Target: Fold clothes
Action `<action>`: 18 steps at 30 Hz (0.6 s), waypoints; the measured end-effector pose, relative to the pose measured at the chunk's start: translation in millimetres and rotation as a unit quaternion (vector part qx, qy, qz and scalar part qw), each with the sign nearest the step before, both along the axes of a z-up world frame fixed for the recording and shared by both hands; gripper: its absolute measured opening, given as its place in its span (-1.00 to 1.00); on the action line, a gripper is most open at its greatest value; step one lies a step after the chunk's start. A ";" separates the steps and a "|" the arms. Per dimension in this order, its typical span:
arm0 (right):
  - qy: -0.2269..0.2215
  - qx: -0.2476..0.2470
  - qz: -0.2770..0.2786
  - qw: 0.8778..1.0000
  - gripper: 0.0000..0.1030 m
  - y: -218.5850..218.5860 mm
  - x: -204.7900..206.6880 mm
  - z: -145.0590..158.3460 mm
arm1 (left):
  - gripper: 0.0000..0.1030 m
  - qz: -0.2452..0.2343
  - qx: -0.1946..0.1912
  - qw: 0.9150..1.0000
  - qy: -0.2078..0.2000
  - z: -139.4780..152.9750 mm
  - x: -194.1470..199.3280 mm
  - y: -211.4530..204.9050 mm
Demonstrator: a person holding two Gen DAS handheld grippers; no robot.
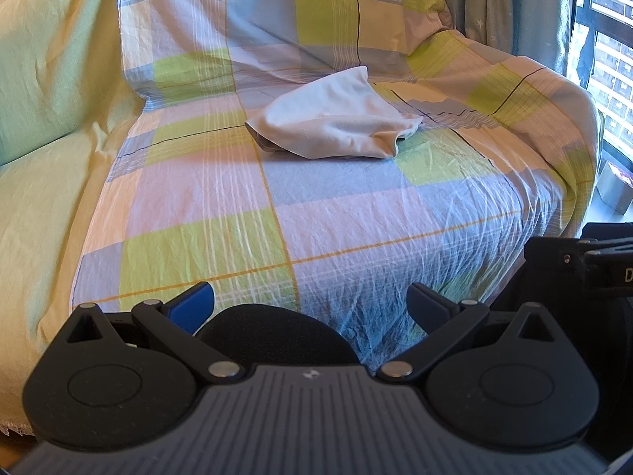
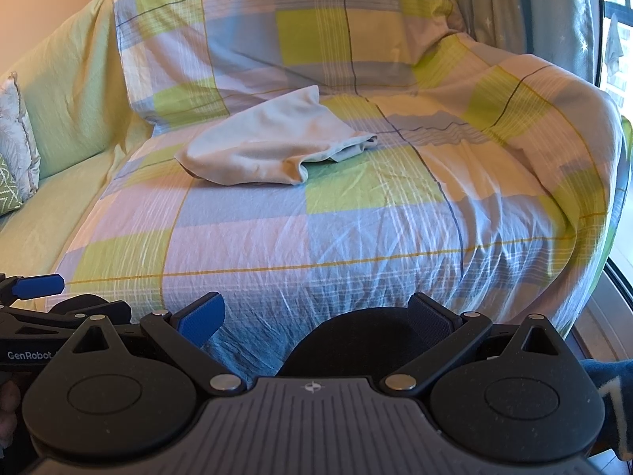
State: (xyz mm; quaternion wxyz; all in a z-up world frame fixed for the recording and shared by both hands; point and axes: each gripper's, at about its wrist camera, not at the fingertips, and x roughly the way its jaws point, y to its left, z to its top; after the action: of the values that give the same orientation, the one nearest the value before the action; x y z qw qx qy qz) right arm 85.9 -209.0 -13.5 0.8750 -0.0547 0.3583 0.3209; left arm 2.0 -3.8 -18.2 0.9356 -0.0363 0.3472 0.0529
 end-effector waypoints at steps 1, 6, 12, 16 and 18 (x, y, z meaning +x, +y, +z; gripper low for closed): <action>-0.001 0.000 0.000 1.000 0.97 0.2 0.9 0.2 | 0.98 0.000 -0.001 1.000 0.000 0.1 0.2 0.3; -0.005 0.001 0.000 1.000 0.97 1.6 5.2 1.2 | 0.98 0.001 -0.004 1.000 -0.001 0.8 1.0 2.0; -0.007 0.003 0.002 1.000 0.97 4.1 12.3 1.0 | 0.98 0.003 -0.003 1.000 -0.004 3.8 1.4 1.1; -0.013 0.005 0.006 1.000 0.97 6.3 16.3 2.4 | 0.98 -0.001 0.006 1.000 -0.009 6.6 7.1 1.0; -0.019 0.006 0.008 1.000 0.97 7.7 19.8 4.7 | 0.98 -0.004 0.011 1.000 -0.015 8.7 11.0 1.0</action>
State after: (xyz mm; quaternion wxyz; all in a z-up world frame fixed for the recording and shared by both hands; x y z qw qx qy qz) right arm 105.7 -201.3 -8.8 0.8794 -0.0578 0.3394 0.3287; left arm 13.0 -2.8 -9.4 0.9412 -0.0249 0.3328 0.0523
